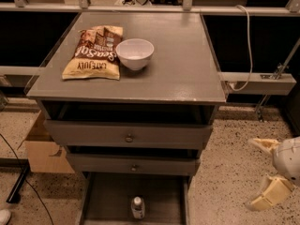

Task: Pick blue plastic bottle from bottom drawer and place on counter

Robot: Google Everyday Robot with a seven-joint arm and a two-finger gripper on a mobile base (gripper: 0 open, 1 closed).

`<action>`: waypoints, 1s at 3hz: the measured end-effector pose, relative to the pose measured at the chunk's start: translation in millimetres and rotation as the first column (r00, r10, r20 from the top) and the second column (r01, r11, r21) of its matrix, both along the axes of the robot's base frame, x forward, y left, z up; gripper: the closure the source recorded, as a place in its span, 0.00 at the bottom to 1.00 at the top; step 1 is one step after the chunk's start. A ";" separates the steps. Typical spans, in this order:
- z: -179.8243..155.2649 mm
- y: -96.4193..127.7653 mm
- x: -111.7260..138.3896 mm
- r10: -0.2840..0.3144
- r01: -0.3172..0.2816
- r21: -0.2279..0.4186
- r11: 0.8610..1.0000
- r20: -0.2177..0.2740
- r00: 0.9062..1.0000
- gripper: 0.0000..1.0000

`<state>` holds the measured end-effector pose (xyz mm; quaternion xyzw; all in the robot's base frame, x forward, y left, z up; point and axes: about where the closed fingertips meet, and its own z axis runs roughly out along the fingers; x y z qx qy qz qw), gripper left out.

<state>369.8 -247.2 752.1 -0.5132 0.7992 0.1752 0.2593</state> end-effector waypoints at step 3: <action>-42.6 -36.8 -7.2 -0.083 0.072 0.155 0.985 0.067 0.994 0.00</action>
Offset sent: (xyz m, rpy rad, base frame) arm -0.0085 -0.0406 -0.0476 0.1882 -0.0808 -0.0971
